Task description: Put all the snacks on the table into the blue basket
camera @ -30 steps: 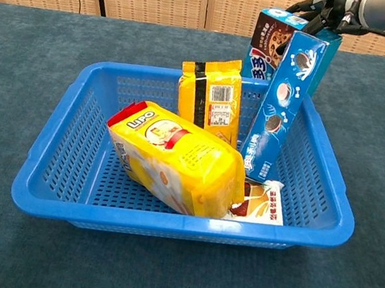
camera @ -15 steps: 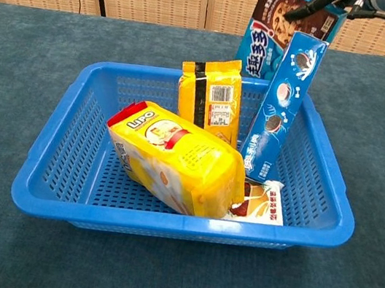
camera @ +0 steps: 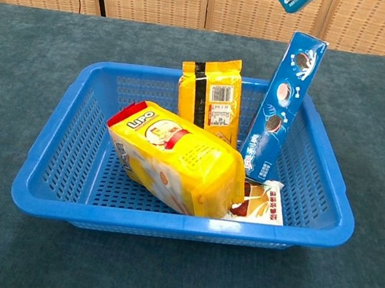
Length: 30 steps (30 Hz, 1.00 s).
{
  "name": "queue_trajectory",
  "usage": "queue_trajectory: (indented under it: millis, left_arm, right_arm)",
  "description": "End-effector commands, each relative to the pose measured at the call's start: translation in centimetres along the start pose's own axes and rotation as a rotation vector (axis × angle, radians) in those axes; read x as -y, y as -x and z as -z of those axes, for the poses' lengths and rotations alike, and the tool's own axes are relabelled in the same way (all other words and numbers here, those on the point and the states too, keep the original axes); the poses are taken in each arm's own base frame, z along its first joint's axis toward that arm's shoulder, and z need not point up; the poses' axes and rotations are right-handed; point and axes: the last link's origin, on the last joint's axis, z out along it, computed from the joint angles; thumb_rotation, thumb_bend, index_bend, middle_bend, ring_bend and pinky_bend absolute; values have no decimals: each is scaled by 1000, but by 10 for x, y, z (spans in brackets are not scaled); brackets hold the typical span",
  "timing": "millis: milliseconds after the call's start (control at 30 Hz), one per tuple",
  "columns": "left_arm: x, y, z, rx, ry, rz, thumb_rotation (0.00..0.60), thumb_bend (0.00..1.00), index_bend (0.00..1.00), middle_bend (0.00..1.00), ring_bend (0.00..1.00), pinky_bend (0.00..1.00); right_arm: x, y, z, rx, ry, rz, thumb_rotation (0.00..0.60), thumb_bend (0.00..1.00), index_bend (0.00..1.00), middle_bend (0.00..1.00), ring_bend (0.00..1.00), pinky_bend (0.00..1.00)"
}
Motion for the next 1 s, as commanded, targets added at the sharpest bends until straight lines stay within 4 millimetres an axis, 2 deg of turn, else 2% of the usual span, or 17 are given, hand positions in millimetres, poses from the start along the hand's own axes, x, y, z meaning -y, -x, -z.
queue_trajectory:
  millis: [33,300,433,600,767,867,1000]
  left_arm:
    - [0,0,0,1,-1,2,600,122,0,0,0,0]
    - [1,0,-1,3,-3,5,600,122,0,0,0,0]
    - [1,0,-1,7,-4,11,600,122,0,0,0,0]
    - [1,1,-1,11,-1,14,600,122,0,0,0,0]
    - [1,1,0,13,-2,16,600,122,0,0,0,0]
    - [2,0,-1,14,-3,18,600,122,0,0,0,0]
    - [2,0,-1,15,1,20,600,122,0,0,0,0]
  right_arm:
    - [20,-11,14,74,14,-154,600,390,516,669,584,759]
    - [39,10,39,265,47,-253,600,461,507,669,613,788]
    - [48,42,67,459,29,-135,600,465,507,669,613,788]
    - [40,55,81,673,-8,-26,600,463,507,669,613,788]
    - [30,76,91,926,29,86,600,465,506,669,613,788]
    - [27,89,93,1027,67,125,600,469,505,669,613,788]
    - [21,106,87,1067,106,158,600,469,504,668,612,780]
